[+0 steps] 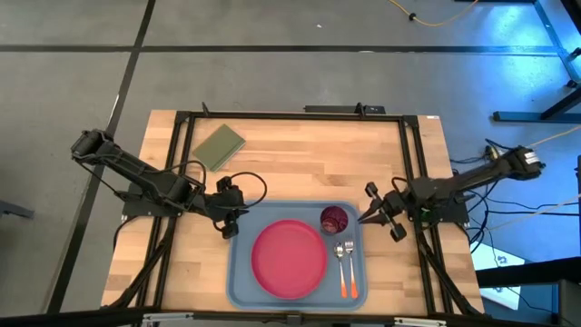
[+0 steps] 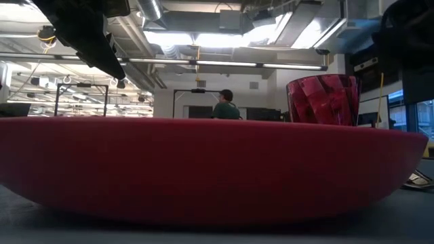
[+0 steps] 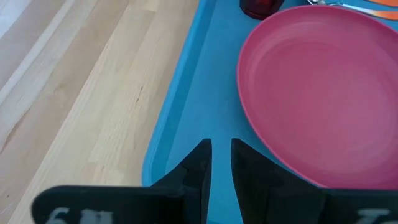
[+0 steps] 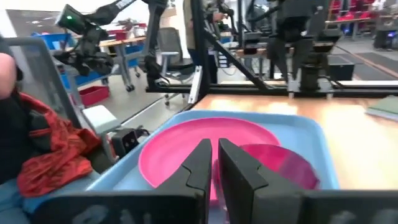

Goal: Pick and place plate/cup/fork/spoon on tray
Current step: Return to Home Position

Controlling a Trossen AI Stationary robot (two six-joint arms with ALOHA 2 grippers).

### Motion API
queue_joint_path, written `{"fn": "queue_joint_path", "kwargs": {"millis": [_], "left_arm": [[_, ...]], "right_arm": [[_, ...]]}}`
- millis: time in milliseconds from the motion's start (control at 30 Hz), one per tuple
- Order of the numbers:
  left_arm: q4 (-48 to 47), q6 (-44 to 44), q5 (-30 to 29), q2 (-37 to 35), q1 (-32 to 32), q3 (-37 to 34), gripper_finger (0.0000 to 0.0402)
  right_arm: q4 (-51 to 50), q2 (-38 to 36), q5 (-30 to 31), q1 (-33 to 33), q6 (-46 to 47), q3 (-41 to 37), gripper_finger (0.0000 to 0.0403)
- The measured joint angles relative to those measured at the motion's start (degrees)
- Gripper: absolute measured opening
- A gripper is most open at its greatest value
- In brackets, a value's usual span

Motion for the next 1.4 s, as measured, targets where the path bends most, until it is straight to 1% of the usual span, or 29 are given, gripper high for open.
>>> {"fn": "queue_joint_path", "kwargs": {"millis": [167, 467, 667, 733, 833, 967, 1033, 1400], "left_arm": [[0.0, 0.0, 0.0, 0.0, 0.0, 0.0, 0.0054], [0.0, 0.0, 0.0, 0.0, 0.0, 0.0, 0.0054], [0.0, 0.0, 0.0, 0.0, 0.0, 0.0, 0.0054], [0.0, 0.0, 0.0, 0.0, 0.0, 0.0, 0.0054], [0.0, 0.0, 0.0, 0.0, 0.0, 0.0, 0.0054], [0.0, 0.0, 0.0, 0.0, 0.0, 0.0, 0.0054], [0.1, 0.0, 0.0, 0.0, 0.0, 0.0, 0.0054], [0.0, 0.0, 0.0, 0.0, 0.0, 0.0, 0.0054]], "right_arm": [[-10.6, -9.7, 0.0, -2.5, -0.3, 0.0, 0.0035], [-22.9, -25.7, 0.0, -8.2, -0.5, 0.0, 0.0035], [-34.8, -38.0, 0.1, -9.0, -0.3, 0.0, 0.0035], [-33.7, -38.0, 0.7, -8.9, 0.7, 0.1, 0.0035], [-34.7, -38.0, 1.0, -9.0, 0.5, 0.0, 0.0035], [-35.2, -37.8, 4.6, -9.0, -0.3, 0.0, 0.0035], [-35.3, -37.6, 5.4, -8.9, -0.6, 0.0, 0.0035], [-35.2, -37.7, 5.5, -8.9, -0.6, 0.0, 0.0035]]}}
